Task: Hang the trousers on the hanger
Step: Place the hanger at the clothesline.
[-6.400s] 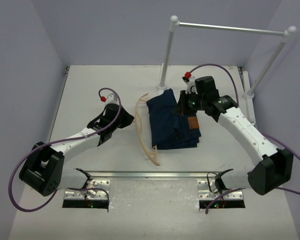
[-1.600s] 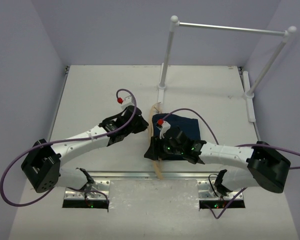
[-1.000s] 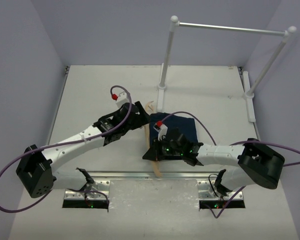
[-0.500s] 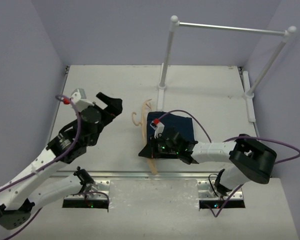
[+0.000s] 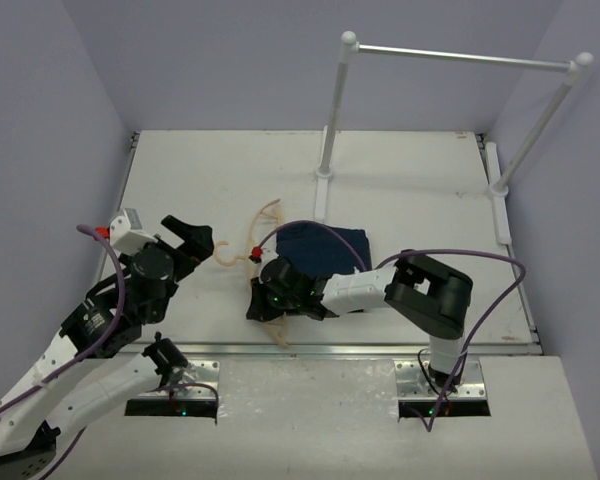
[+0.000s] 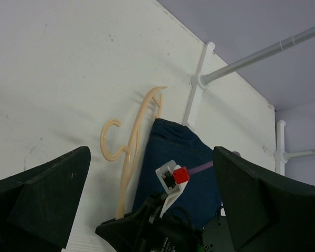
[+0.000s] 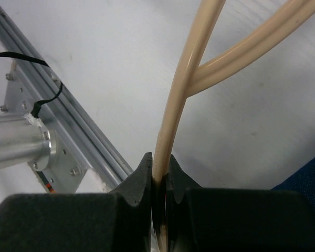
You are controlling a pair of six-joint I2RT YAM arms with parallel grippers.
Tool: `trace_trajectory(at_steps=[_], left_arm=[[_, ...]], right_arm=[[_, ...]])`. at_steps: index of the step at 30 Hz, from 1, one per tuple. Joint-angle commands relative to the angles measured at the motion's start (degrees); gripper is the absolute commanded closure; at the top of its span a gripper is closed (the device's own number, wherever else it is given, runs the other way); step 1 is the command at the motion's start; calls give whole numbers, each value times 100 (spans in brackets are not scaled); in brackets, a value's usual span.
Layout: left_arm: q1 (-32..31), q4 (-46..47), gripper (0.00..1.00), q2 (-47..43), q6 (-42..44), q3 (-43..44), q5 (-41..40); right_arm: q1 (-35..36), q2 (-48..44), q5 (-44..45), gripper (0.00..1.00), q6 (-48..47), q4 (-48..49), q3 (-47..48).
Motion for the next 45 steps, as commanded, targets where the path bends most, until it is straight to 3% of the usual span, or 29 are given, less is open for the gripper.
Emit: trace_trajectory(at_steps=[1, 8, 13, 27, 36, 45], left_arm=[[45, -190, 0, -132, 181, -5, -128], [42, -665, 0, -546, 149, 207, -200], [36, -799, 0, -913, -11, -90, -116], [36, -821, 0, -1158, 132, -72, 114], [36, -739, 0, -1011, 202, -115, 70], [32, -703, 0, -977, 277, -124, 75]], right_arm=[[21, 104, -676, 100, -4, 572, 617], [-113, -435, -1465, 100, 296, 840, 1460], [-355, -523, -2007, 100, 696, 999, 2153], [-1184, -1633, -1998, 100, 1081, 583, 2443], [-2393, -3115, -2342, 100, 1613, 445, 1752], [-4178, -4013, -3619, 100, 2394, 357, 1398]])
